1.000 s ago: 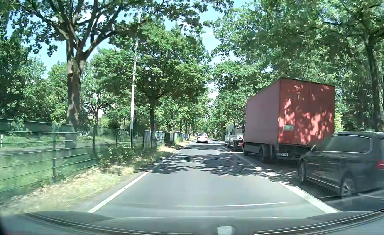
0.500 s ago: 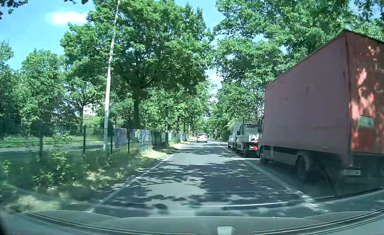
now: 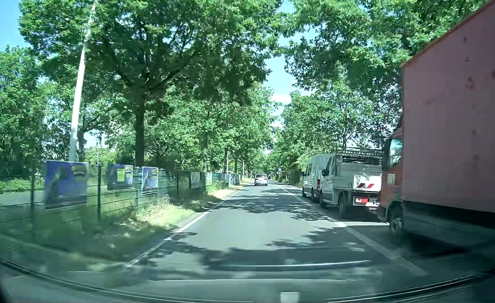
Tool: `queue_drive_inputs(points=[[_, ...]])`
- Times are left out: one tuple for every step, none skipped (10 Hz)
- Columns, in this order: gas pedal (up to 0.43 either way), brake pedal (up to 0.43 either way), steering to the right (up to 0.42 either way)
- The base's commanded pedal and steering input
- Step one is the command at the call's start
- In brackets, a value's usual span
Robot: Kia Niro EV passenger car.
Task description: Follow the waypoints while adhering to traffic rules and regulations
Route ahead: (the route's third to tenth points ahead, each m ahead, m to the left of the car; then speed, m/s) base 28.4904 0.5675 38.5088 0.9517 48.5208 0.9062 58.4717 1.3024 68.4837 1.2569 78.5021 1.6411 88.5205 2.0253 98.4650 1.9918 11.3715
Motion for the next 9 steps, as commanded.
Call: queue_drive_inputs(points=[[0.098, 0.030, -0.002], [0.098, 0.030, -0.002], [0.098, 0.030, -0.002], [0.098, 0.030, -0.002], [0.098, 0.030, -0.002], [0.098, 0.030, -0.002], [0.098, 0.030, -0.001], [0.098, 0.030, -0.001], [0.098, 0.030, -0.001]])
